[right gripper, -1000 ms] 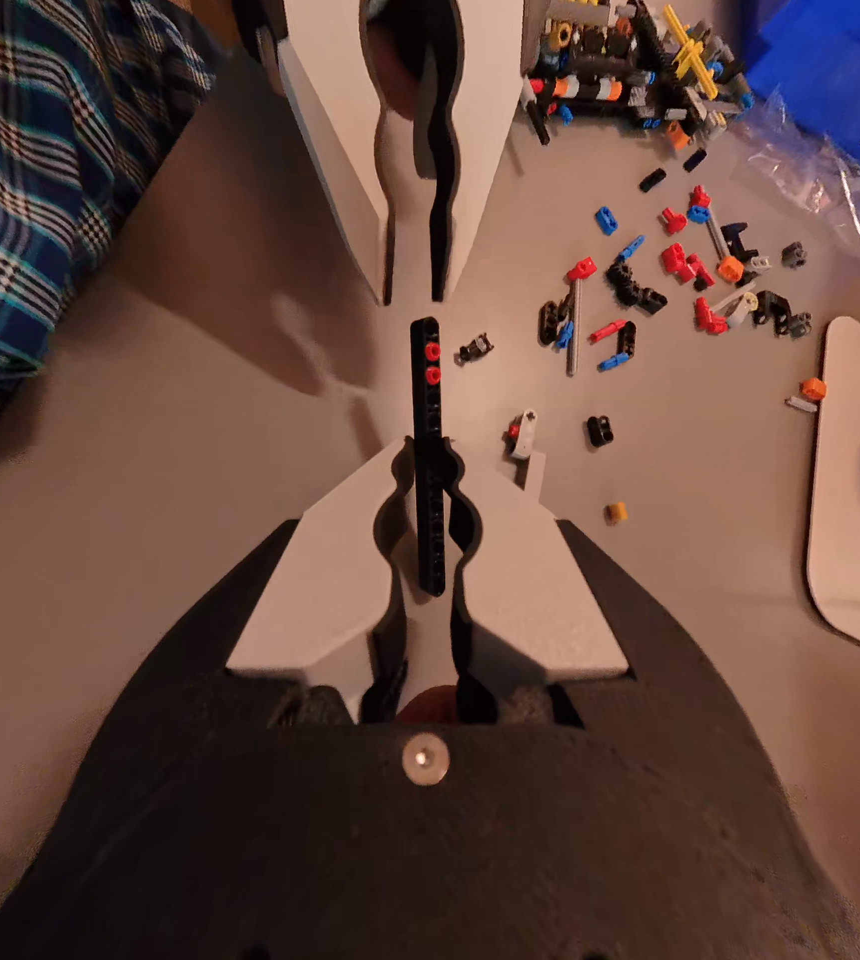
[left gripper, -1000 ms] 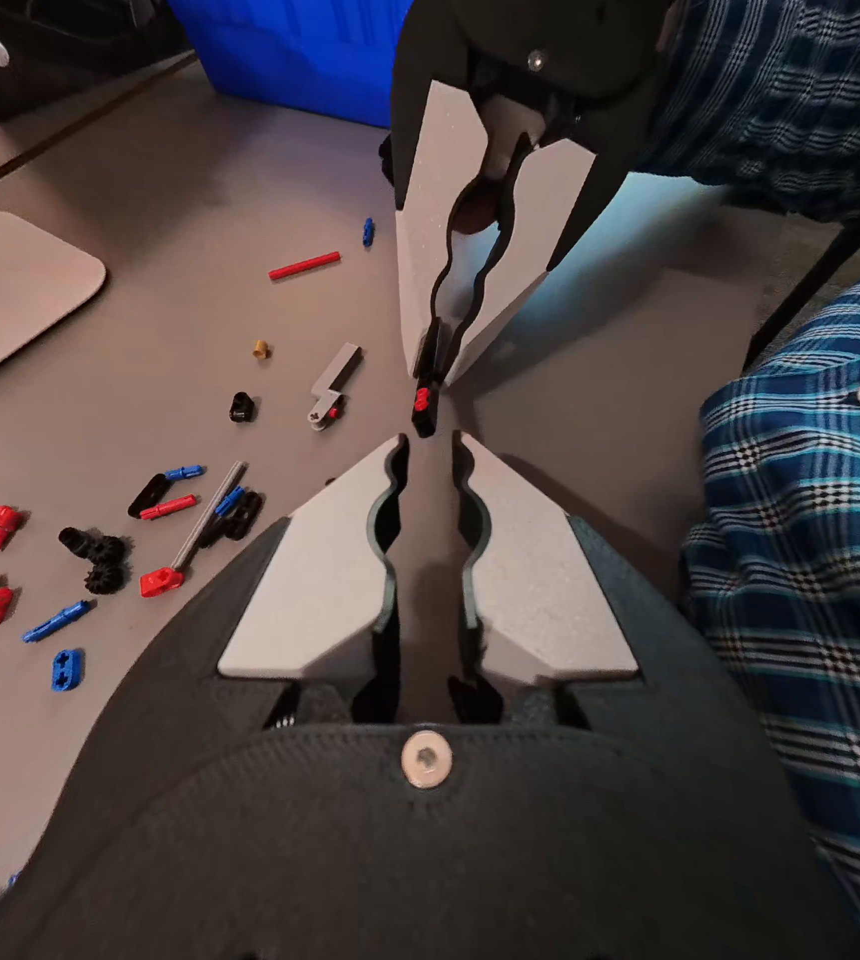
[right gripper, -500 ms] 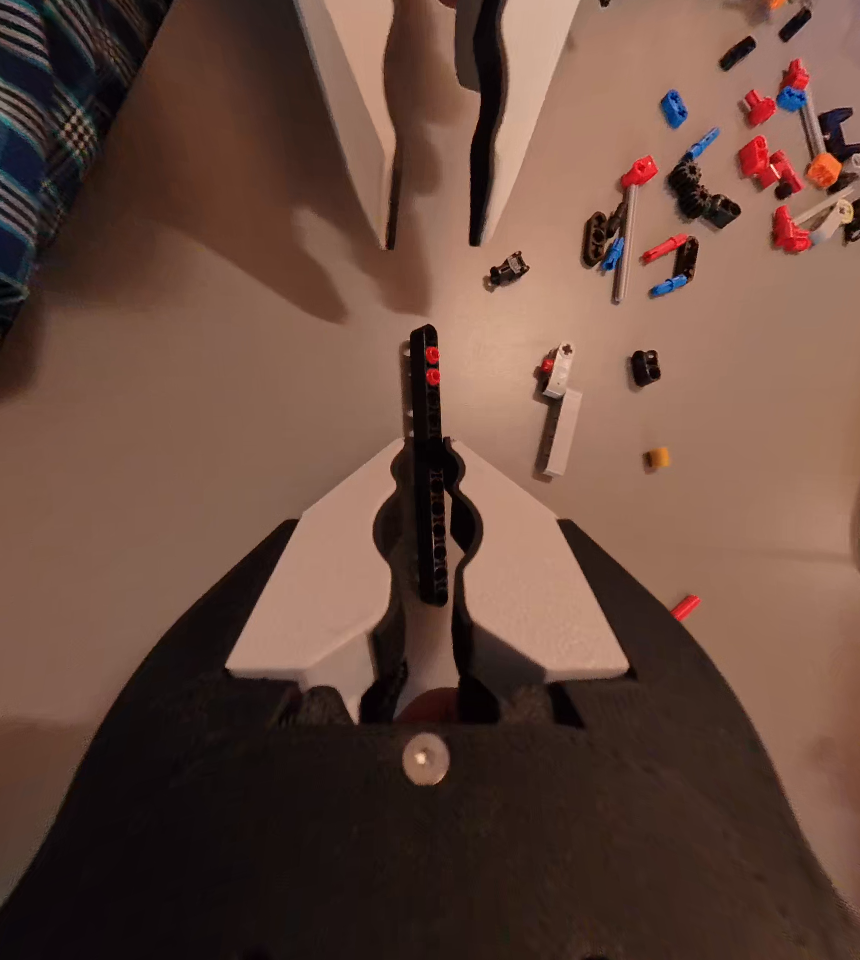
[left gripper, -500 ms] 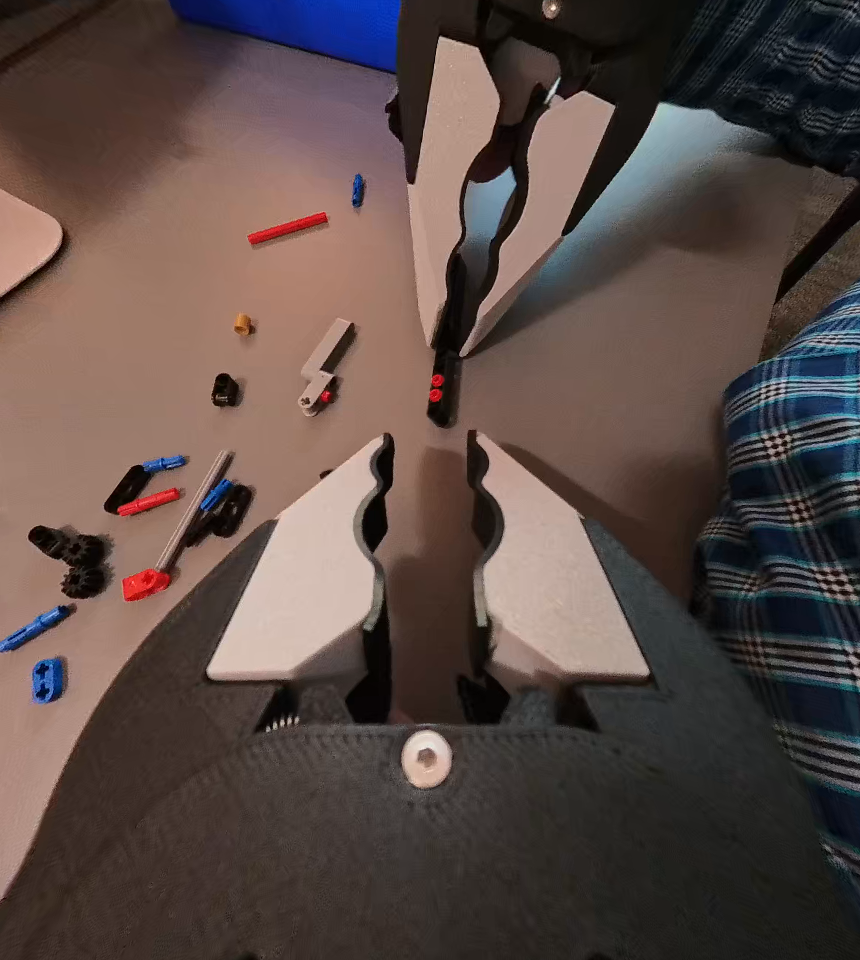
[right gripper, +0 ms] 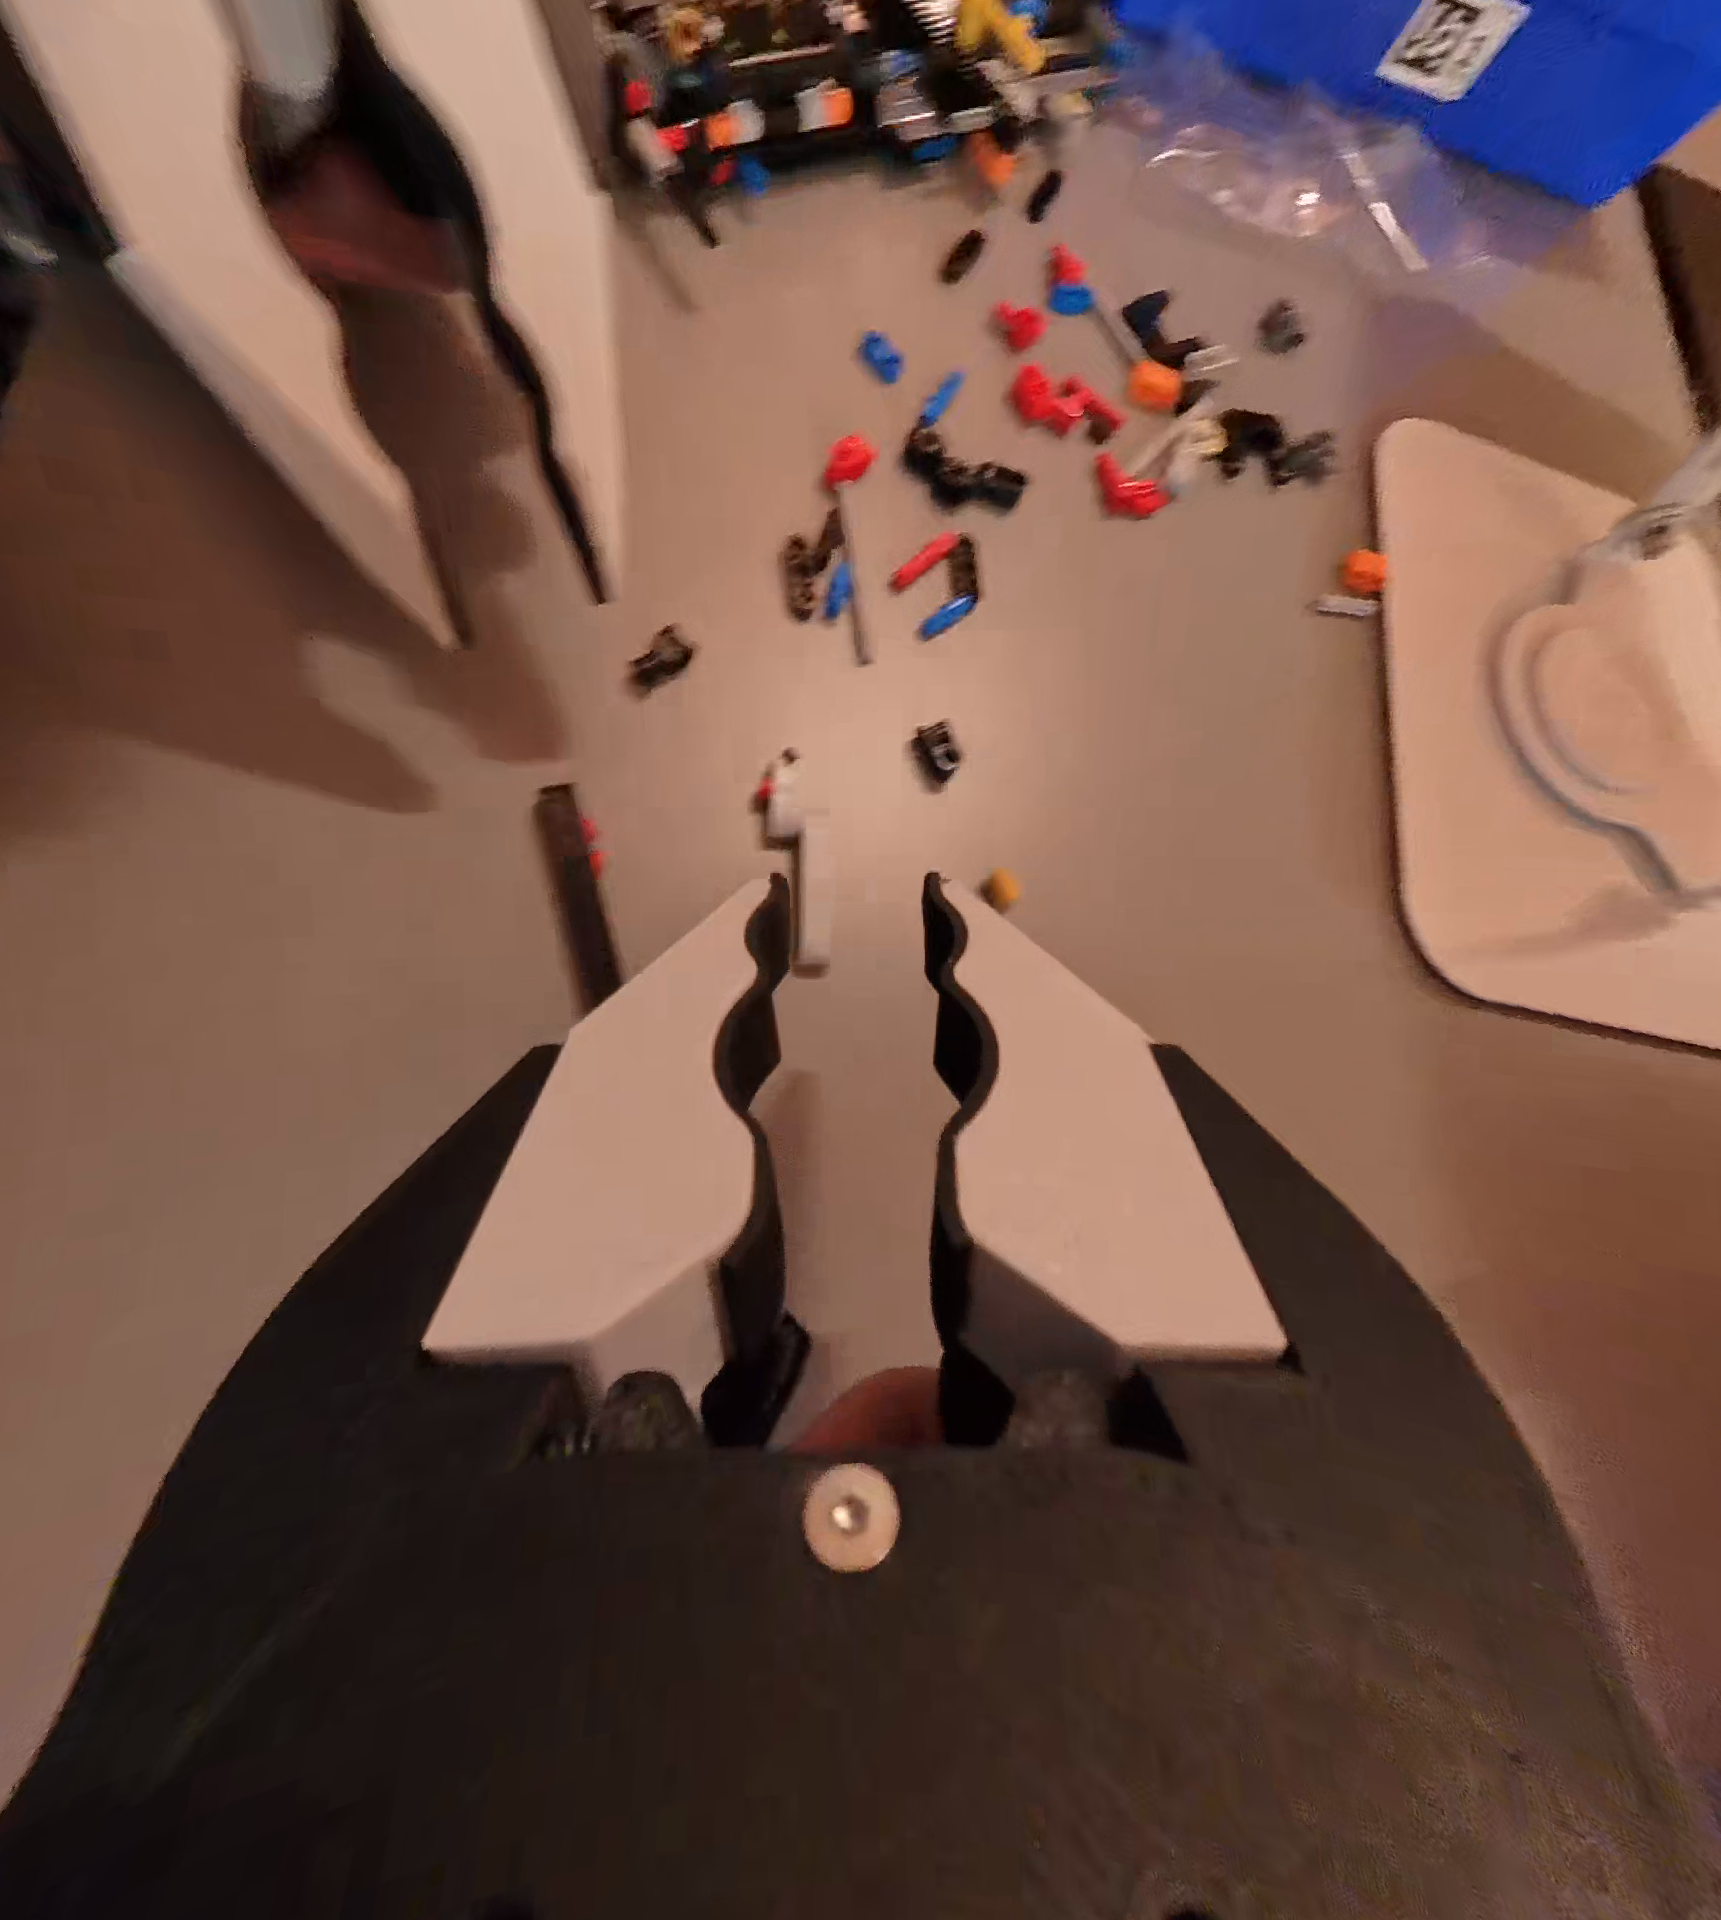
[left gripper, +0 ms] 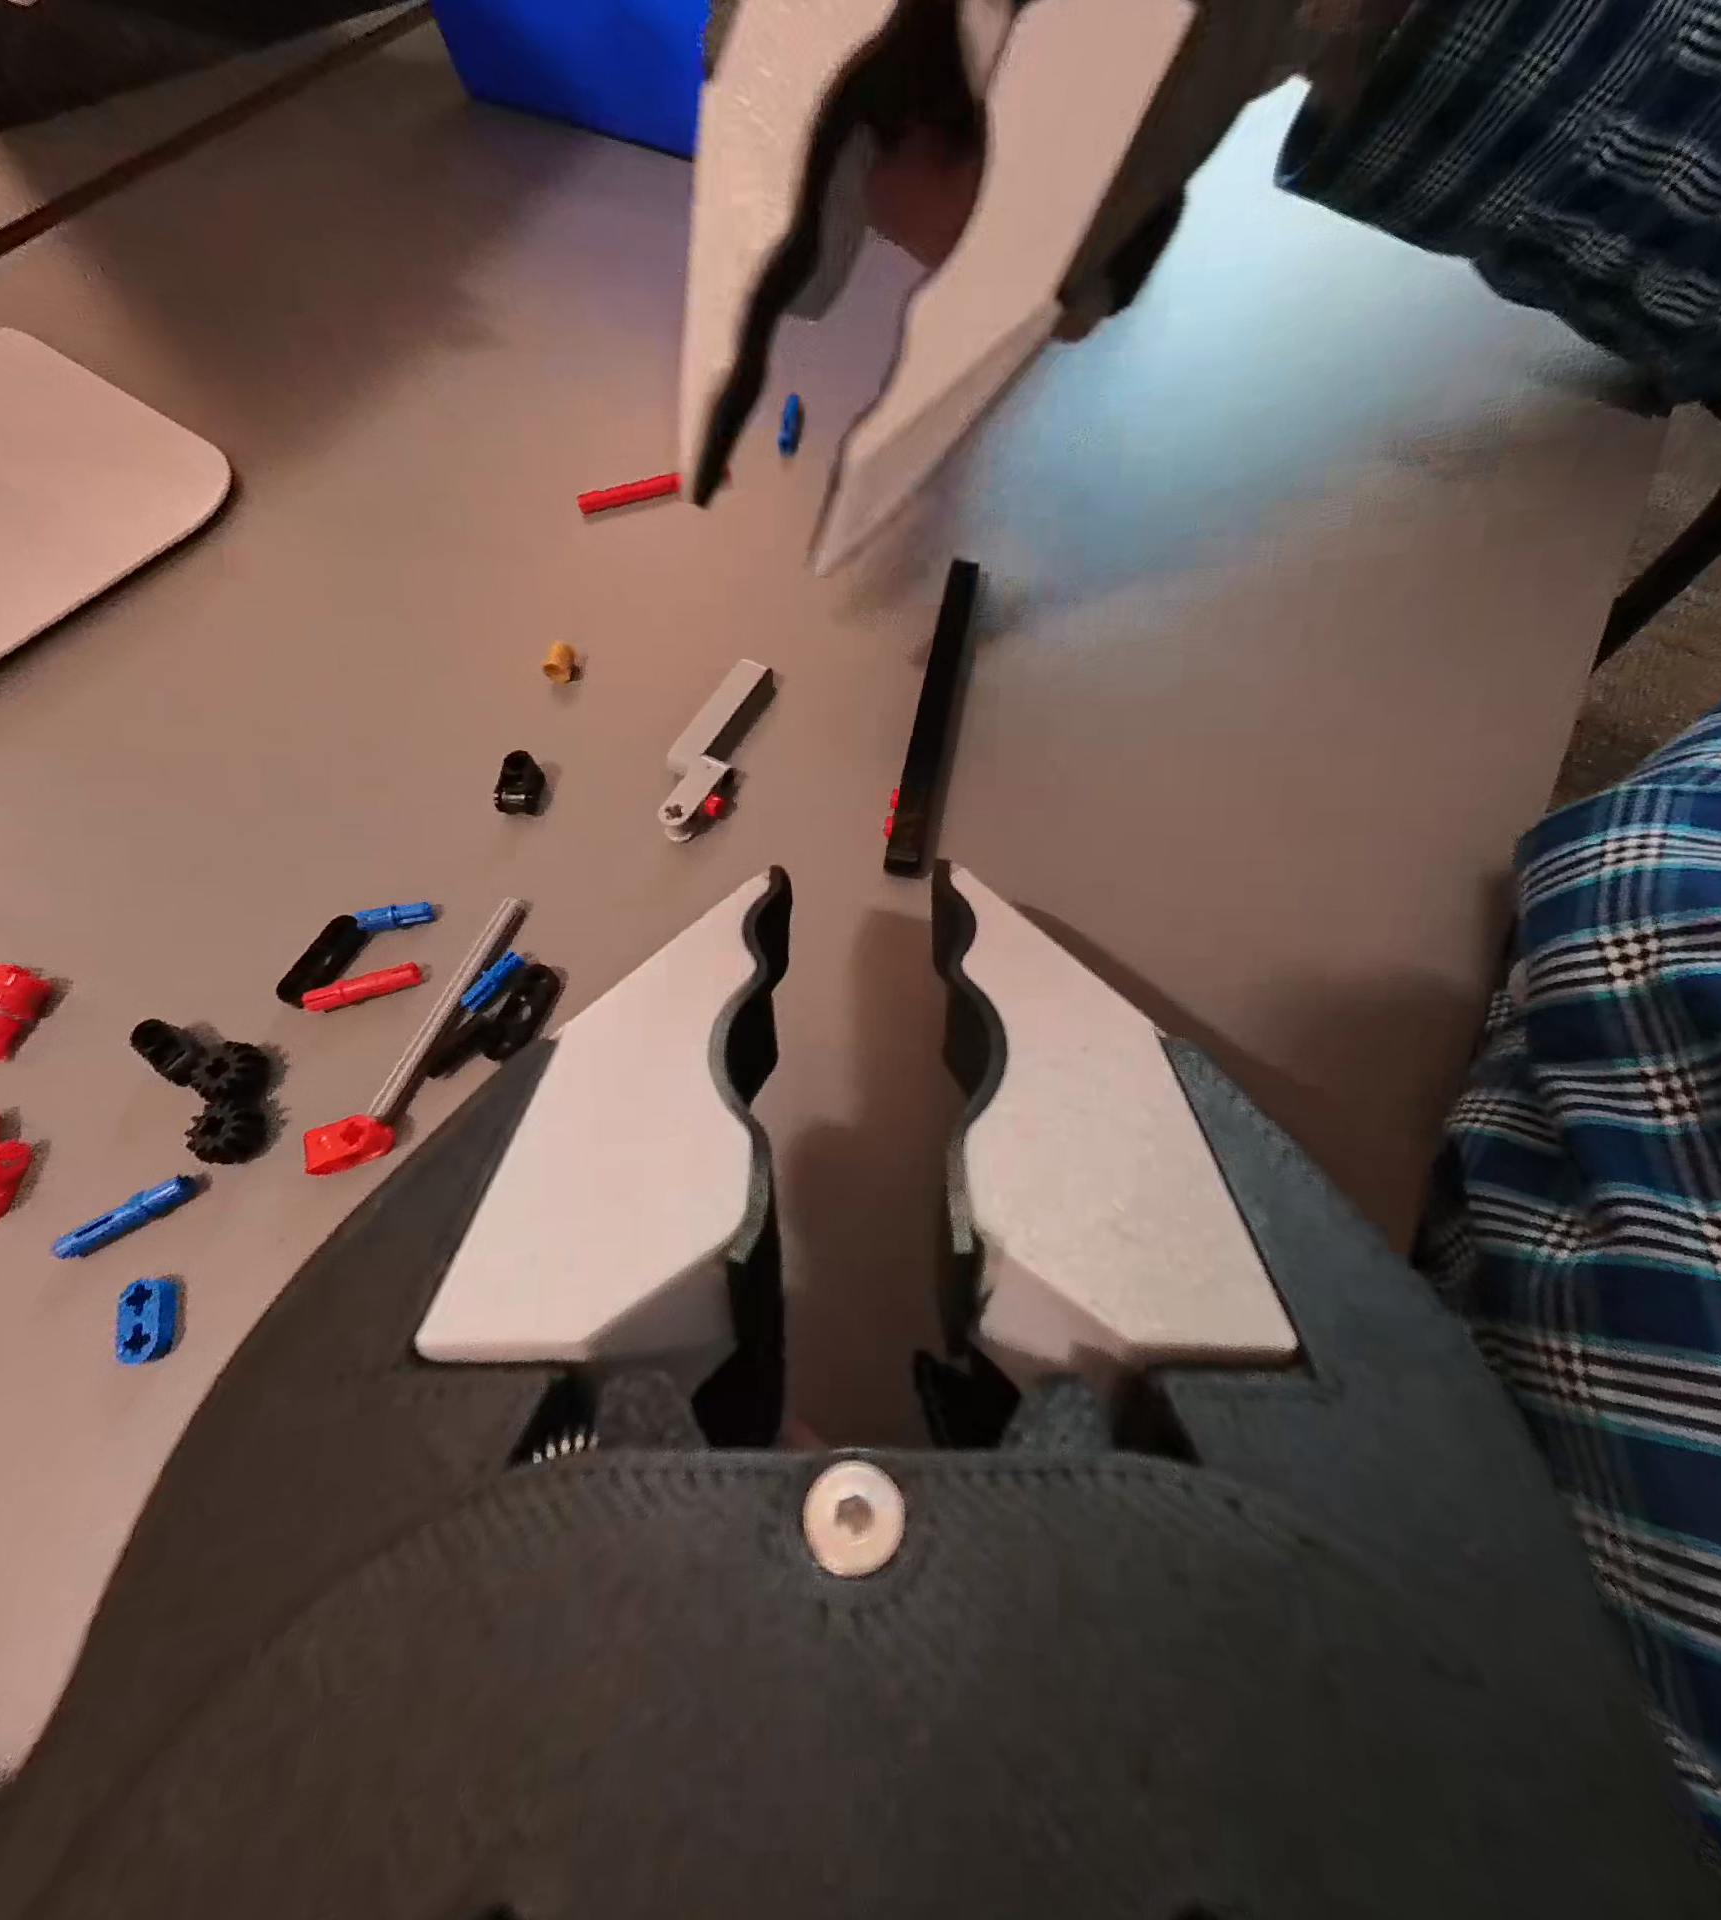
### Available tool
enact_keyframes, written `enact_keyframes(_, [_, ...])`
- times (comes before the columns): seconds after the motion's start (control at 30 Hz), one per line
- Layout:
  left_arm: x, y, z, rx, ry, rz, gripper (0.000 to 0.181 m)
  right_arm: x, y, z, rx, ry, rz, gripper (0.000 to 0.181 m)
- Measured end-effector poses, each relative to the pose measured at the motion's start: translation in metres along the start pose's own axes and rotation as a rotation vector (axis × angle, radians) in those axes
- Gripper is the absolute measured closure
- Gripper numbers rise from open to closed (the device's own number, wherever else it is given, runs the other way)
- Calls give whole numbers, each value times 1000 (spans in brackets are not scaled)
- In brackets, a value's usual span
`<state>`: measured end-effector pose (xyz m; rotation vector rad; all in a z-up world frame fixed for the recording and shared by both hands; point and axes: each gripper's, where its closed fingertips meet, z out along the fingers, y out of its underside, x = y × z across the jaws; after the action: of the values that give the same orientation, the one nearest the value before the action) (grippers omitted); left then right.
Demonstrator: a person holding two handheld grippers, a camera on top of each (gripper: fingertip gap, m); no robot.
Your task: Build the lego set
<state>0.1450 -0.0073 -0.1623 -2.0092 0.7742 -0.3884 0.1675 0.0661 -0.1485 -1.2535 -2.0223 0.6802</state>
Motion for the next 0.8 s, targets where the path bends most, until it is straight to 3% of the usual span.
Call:
enact_keyframes(0.17, [2, -1, -4, 19, 4, -38, 156, 40, -15, 30, -49, 81, 11, 160])
enact_keyframes(0.47, [-3, -5, -12, 77, 58, -153, 156, 101, -65, 113, -34, 64, 79, 158])
enact_keyframes(0.6, [-4, -9, -16, 111, 73, -179, 156, 130, -71, 149, -81, 58, 84, 154])
enact_keyframes(0.8, [-4, -10, -19, 128, 94, -191, 156, 132, -70, 182, -109, -29, 102, 164])
